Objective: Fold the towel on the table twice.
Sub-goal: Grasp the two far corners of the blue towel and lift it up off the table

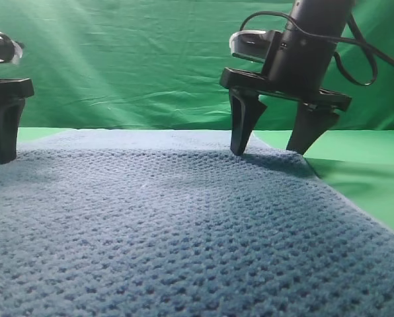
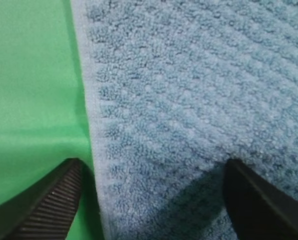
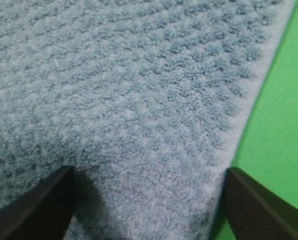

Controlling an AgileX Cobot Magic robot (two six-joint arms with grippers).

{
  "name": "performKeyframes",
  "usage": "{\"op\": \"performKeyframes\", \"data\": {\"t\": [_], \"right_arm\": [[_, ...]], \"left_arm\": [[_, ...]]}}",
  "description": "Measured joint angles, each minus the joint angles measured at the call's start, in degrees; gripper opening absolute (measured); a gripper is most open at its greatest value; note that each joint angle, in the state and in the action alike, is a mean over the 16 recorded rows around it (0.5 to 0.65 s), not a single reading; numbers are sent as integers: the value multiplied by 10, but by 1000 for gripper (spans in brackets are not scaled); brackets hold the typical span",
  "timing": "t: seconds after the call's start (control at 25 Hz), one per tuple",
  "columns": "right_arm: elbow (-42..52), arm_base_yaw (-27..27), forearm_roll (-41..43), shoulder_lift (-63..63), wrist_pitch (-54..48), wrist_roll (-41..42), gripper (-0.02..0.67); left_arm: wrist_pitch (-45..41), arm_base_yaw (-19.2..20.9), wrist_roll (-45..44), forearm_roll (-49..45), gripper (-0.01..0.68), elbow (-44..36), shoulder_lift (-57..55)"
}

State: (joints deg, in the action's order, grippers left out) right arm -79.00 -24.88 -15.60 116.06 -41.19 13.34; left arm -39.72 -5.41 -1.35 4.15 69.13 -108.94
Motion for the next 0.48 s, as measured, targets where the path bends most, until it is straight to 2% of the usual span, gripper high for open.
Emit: {"op": "performKeyframes", "data": {"t": [0.28, 0.48], "right_arm": [[-1, -13, 8, 1, -2, 9, 536], [-2, -16, 26, 2, -13, -4, 439]], "left_arm": [[0, 1, -3, 8, 584, 1, 0], [-2, 1, -6, 11, 536, 1, 0]]}}
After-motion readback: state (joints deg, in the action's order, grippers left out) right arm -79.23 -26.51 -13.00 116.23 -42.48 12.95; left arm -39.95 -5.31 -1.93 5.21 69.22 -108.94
